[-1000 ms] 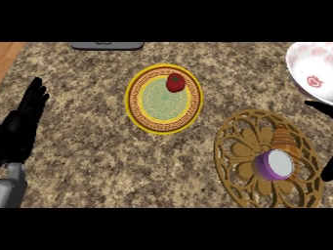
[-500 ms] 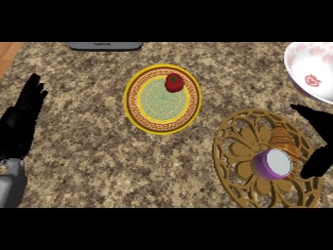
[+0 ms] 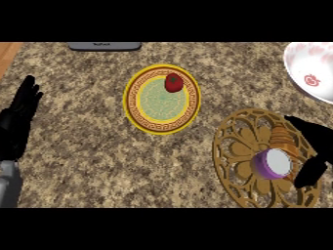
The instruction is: Pick the croissant from the placemat and place it in the bowl
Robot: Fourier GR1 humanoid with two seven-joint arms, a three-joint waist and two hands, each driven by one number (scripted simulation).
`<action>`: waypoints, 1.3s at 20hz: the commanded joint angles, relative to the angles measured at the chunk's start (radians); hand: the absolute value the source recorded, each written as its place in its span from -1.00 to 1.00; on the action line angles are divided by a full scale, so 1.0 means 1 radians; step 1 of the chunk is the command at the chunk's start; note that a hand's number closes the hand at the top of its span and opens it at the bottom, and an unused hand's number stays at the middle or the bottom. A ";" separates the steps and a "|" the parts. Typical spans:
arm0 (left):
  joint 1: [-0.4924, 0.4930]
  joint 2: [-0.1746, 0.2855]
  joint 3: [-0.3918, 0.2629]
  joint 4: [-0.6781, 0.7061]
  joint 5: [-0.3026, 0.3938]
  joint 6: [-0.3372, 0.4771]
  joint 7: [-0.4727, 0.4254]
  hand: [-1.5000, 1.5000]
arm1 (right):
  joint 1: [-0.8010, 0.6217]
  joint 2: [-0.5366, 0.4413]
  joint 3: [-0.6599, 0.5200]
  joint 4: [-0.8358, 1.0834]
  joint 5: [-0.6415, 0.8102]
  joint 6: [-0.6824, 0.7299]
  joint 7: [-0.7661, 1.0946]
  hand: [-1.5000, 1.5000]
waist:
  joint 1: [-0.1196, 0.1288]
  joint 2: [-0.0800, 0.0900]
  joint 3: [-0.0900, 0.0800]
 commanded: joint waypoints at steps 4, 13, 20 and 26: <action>-0.040 -0.024 0.039 0.070 -0.029 -0.031 -0.050 0.00 | -0.031 0.081 -0.066 0.071 0.086 0.008 -0.034 -1.00 | 0.000 0.001 0.000; -0.048 -0.064 -0.009 -0.093 -0.081 0.005 0.135 0.00 | -0.057 0.166 -0.067 0.217 0.139 -0.005 -0.132 1.00 | 0.002 0.001 0.001; 0.013 -0.045 0.059 -0.019 -0.034 -0.069 -0.025 0.00 | -0.172 0.164 -0.101 0.438 0.200 -0.095 -0.307 1.00 | 0.012 0.004 0.001; 0.009 -0.075 0.010 -0.054 -0.078 -0.045 0.012 0.00 | -0.311 0.291 -0.096 0.483 0.258 -0.157 -0.157 1.00 | 0.028 0.007 0.001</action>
